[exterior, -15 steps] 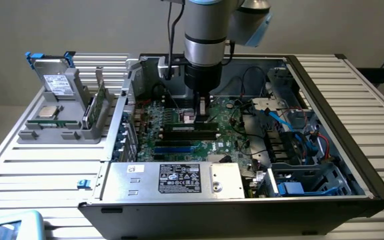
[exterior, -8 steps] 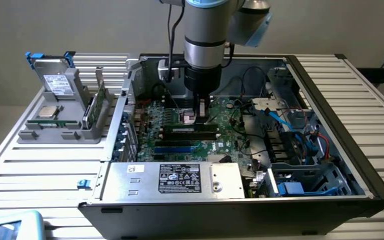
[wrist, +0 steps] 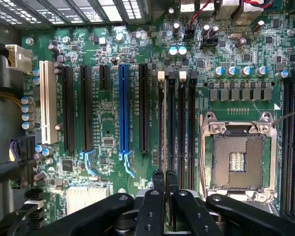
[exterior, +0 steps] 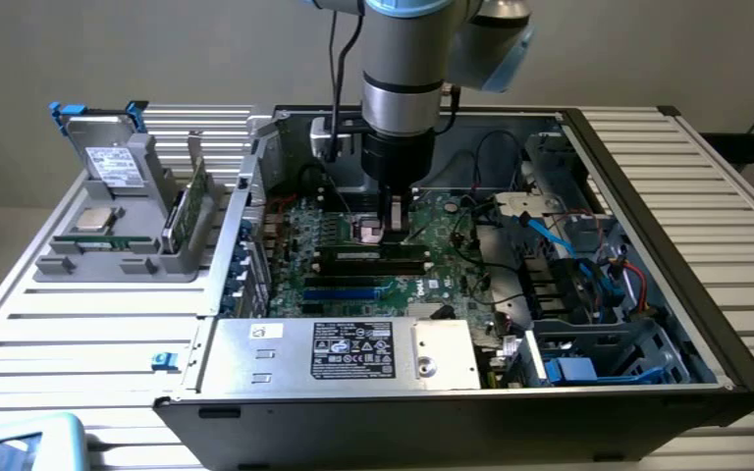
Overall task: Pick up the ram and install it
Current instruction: 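Insert the ram into the slot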
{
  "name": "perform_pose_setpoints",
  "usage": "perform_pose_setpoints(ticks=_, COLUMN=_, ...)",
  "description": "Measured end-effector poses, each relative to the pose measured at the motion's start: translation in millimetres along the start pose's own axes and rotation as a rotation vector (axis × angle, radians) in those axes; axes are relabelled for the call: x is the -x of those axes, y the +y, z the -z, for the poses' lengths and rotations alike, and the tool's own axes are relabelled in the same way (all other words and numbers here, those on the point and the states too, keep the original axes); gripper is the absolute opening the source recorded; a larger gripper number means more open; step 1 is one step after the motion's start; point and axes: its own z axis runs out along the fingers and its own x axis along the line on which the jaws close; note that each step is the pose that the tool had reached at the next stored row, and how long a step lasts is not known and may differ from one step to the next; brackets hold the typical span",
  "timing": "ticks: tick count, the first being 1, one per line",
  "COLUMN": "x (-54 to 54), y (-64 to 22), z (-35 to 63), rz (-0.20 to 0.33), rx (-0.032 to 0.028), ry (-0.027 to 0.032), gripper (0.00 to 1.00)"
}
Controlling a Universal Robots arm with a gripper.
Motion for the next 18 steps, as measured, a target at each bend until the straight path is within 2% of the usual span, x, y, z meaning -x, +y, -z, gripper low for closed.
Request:
perform_pose_setpoints(ticks=5, x=0.0, y=-0.3, z=-1.1, rz=0.001, rx=0.0053, ry=-0.0001, gripper=0.13)
perform_pose_setpoints(ticks=10, x=-0.1, y=-1.4, z=-2.1, rz=0.001, rx=0.0179, ry=0.0007, gripper=0.13)
perform_pose_setpoints(ticks=18, x=-0.7, y=-3.5, z=-2.5, rz=0.001, rx=0.0197, ry=0.0004, gripper=0.13)
